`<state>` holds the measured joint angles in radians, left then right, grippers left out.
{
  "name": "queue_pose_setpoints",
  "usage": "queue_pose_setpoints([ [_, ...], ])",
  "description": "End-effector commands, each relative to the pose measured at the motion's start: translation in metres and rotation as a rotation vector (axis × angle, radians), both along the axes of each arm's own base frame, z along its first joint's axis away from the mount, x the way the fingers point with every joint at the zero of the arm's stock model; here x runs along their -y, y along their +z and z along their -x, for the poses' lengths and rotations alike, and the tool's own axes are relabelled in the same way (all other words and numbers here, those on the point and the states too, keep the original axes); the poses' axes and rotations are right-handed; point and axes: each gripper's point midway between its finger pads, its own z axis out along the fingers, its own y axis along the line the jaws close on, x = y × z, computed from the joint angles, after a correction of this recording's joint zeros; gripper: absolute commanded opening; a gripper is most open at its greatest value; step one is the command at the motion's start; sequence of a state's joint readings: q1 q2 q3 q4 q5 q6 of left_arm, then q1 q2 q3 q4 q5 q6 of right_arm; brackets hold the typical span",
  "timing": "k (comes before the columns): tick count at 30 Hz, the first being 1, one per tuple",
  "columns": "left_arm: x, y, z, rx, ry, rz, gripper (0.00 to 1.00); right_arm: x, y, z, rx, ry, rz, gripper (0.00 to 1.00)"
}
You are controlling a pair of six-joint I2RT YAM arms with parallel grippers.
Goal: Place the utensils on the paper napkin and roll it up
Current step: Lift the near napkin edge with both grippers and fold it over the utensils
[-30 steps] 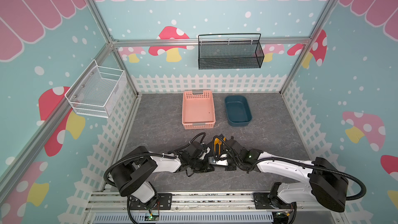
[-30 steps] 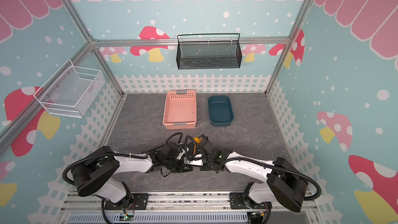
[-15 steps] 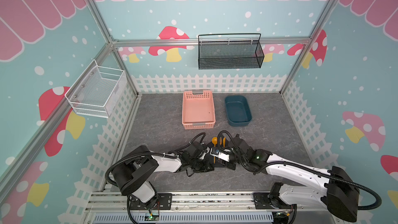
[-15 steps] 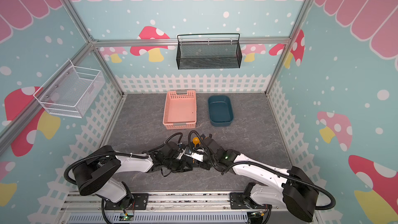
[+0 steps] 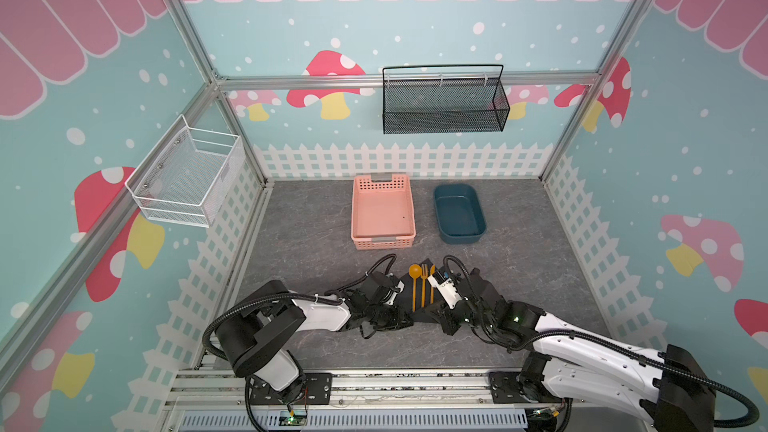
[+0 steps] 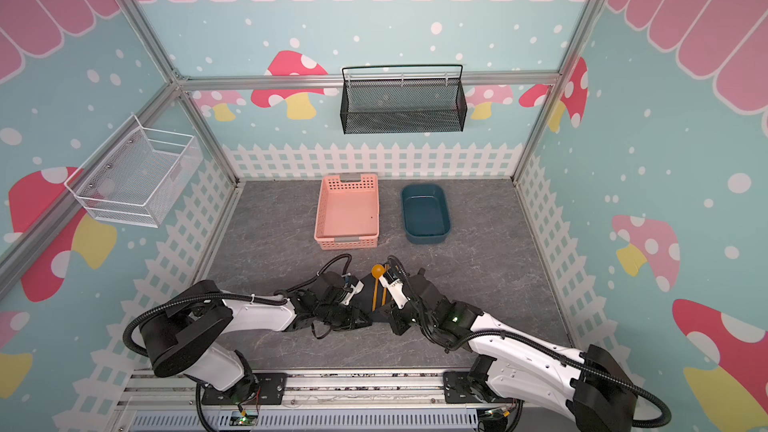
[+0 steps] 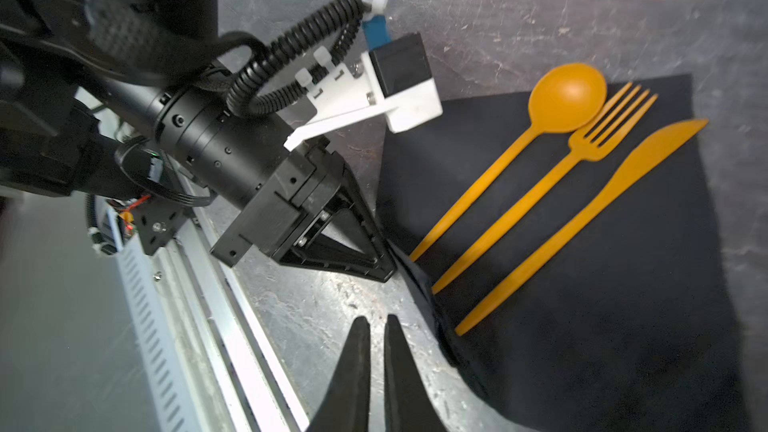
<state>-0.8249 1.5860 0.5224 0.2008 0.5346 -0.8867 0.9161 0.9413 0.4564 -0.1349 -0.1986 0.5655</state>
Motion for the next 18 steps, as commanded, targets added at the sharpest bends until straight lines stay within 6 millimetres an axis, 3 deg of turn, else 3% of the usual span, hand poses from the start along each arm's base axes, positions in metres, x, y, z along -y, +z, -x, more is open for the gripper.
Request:
queue_pose_setpoints([
  [1, 0.006, 0.005, -0.011, 0.016, 0.026, 0.018, 0.01, -0.006, -0.008, 0.015, -0.125, -0.007, -0.105, 0.08],
  [8, 0.007, 0.005, -0.013, 0.012, 0.031, 0.023, 0.01, -0.002, -0.045, 0.018, -0.202, -0.065, -0.109, 0.04],
  [18, 0.007, 0.007, -0.013, 0.013, 0.032, 0.025, 0.01, -0.004, -0.063, 0.005, -0.174, -0.131, -0.126, 0.01],
])
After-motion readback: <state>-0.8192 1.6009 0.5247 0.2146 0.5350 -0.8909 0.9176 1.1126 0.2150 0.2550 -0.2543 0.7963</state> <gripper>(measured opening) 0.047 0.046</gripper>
